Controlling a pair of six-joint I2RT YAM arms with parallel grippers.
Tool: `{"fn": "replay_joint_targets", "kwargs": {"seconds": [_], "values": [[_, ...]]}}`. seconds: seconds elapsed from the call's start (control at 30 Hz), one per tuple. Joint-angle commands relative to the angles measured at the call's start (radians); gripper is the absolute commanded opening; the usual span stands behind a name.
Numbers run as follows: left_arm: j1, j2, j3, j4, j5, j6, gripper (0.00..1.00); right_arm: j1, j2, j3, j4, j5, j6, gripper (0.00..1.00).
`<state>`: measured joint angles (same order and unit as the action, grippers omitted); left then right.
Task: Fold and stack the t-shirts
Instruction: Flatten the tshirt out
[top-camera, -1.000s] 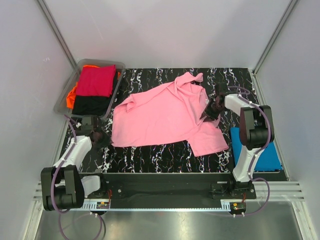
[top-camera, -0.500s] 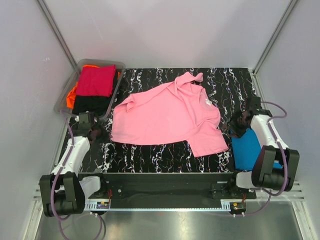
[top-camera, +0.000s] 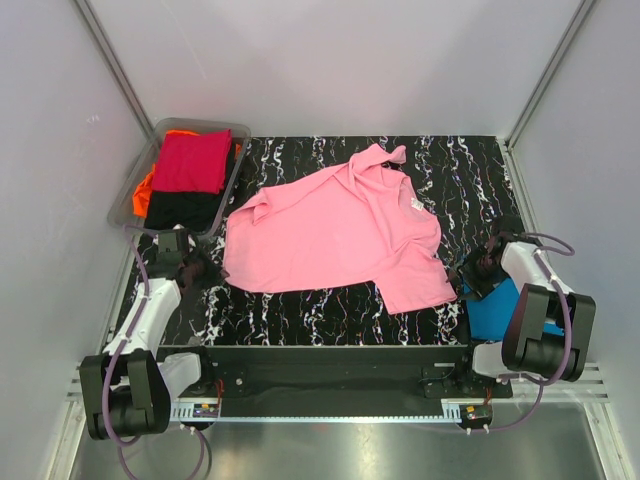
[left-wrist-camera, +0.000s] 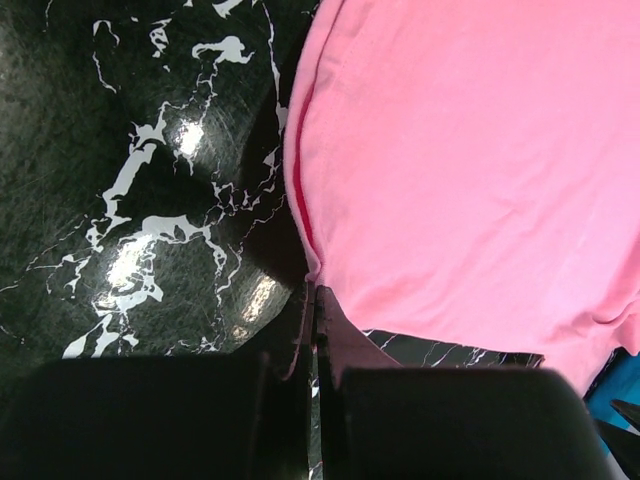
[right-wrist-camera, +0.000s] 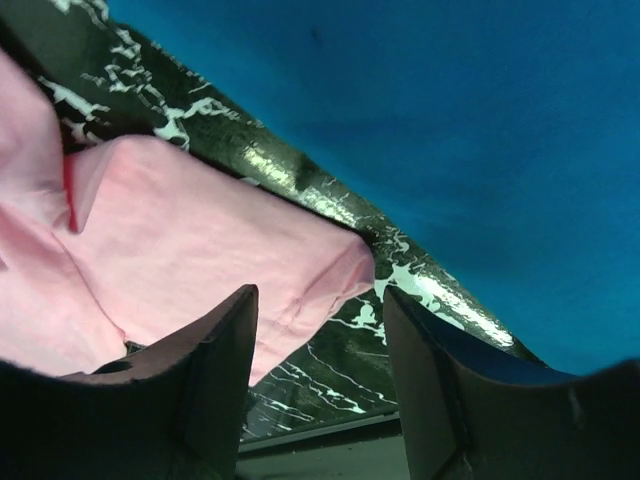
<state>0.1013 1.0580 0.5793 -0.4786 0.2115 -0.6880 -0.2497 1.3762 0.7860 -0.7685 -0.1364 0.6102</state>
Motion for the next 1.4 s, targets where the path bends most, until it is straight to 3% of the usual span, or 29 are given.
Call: {"fn": "replay_joint_targets", "kwargs": {"seconds": [0.0,0.3,0.73,1.17,1.37], "values": [[0.005,-0.021,-0.004,0.046,0.035,0.010,0.00,-0.005,0.015,-0.024,0.046,0.047,0.068,0.60],[0.006,-0.010,-0.004,0.052,0.045,0.004,0.00,-0.005,0.026,-0.065,0.087,0.115,0.157,0.56],[0.006,0.013,0.016,0.054,0.052,0.001,0.00,-0.003,0.098,-0.110,0.147,0.058,0.201,0.52],[0.006,0.017,0.010,0.055,0.055,0.001,0.00,-0.003,0.001,-0.134,0.089,0.072,0.204,0.50],[0.005,0.020,0.013,0.057,0.058,0.001,0.00,-0.003,0.021,-0.133,0.101,0.077,0.204,0.41]]}}
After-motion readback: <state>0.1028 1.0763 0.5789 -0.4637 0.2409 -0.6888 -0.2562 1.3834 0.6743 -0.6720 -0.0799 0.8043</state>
